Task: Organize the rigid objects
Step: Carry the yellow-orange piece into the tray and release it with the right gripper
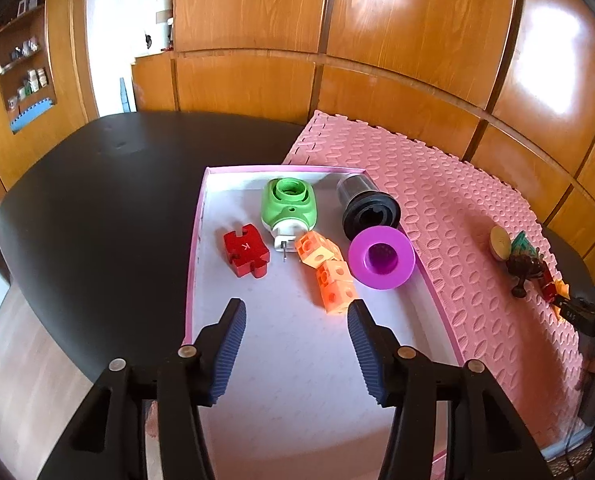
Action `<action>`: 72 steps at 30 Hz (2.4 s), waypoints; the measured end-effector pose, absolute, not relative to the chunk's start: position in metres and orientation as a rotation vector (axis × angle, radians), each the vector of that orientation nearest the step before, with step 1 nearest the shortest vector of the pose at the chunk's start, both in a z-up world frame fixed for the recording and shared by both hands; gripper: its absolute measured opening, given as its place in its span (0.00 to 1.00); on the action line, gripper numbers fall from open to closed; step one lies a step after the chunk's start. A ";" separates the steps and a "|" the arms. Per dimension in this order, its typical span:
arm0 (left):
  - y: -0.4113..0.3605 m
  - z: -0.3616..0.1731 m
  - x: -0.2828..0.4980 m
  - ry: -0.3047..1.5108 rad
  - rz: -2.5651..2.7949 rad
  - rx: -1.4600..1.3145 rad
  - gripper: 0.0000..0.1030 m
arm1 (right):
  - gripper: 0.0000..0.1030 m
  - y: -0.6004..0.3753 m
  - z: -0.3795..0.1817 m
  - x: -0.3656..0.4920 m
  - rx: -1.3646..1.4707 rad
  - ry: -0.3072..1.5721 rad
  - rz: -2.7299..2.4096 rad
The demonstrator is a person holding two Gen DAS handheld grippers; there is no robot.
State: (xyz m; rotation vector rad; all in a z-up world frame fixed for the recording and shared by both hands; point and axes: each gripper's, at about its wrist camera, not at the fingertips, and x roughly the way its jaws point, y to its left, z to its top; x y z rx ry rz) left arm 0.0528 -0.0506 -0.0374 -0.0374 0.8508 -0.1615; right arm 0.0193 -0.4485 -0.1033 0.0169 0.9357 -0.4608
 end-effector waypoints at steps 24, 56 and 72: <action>-0.042 -0.032 0.042 0.806 -0.130 -0.006 0.55 | 0.25 -0.437 -0.060 -0.003 0.172 0.719 -0.327; -0.007 -0.044 0.044 0.823 -0.092 -0.097 0.55 | 0.26 -0.163 -0.078 0.066 -0.110 0.895 0.347; -0.011 -0.040 0.042 0.806 -0.089 -0.066 0.55 | 0.40 -0.170 -0.064 0.055 -0.027 0.855 0.366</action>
